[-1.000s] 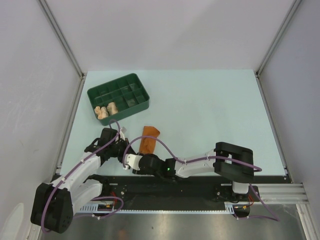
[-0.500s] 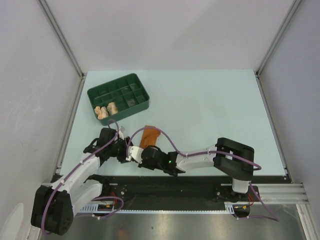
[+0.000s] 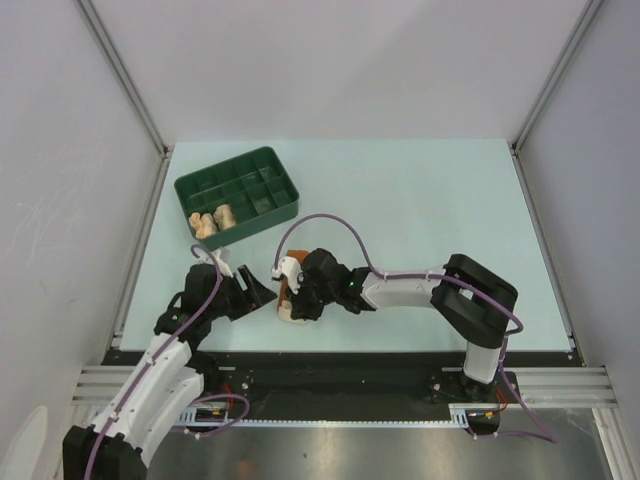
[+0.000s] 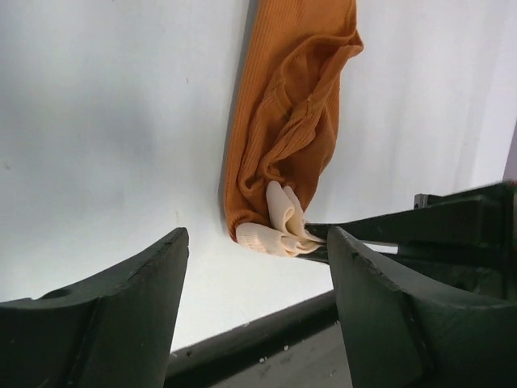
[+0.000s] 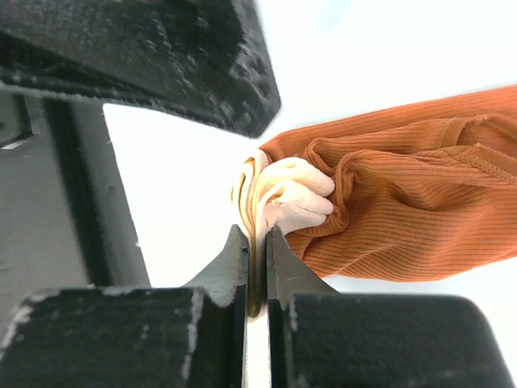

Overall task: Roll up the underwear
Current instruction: Roll the underwear to the center of the board.

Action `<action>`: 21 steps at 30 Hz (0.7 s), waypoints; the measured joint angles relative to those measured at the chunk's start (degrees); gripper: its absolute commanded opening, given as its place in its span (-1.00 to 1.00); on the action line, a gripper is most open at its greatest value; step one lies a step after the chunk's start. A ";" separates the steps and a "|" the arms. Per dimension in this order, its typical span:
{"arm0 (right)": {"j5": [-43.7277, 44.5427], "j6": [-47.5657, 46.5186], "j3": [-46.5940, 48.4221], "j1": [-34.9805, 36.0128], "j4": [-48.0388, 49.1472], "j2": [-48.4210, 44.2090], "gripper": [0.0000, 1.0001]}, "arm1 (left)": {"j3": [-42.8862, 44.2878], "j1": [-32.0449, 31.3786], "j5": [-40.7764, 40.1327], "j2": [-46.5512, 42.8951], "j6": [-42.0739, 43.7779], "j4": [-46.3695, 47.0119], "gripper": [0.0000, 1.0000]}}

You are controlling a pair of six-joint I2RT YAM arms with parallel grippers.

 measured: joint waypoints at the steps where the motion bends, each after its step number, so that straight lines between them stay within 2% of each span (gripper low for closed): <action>1: -1.57 0.66 0.26 -0.76 -0.44 0.02 -1.00 | -0.98 0.00 -0.26 -1.22 -0.09 0.96 0.45; 7: -10.78 4.39 4.20 -5.29 -2.99 2.38 -1.00 | -8.00 -0.02 0.35 -6.32 -1.03 7.13 0.44; 12: -17.66 7.61 8.68 -8.85 -4.72 7.04 -1.00 | -10.69 -0.87 2.03 -5.57 -0.85 12.22 0.46; 21: -25.35 11.65 12.68 -12.48 -6.16 12.59 -1.00 | -12.35 -1.92 2.80 -1.05 0.74 20.11 0.36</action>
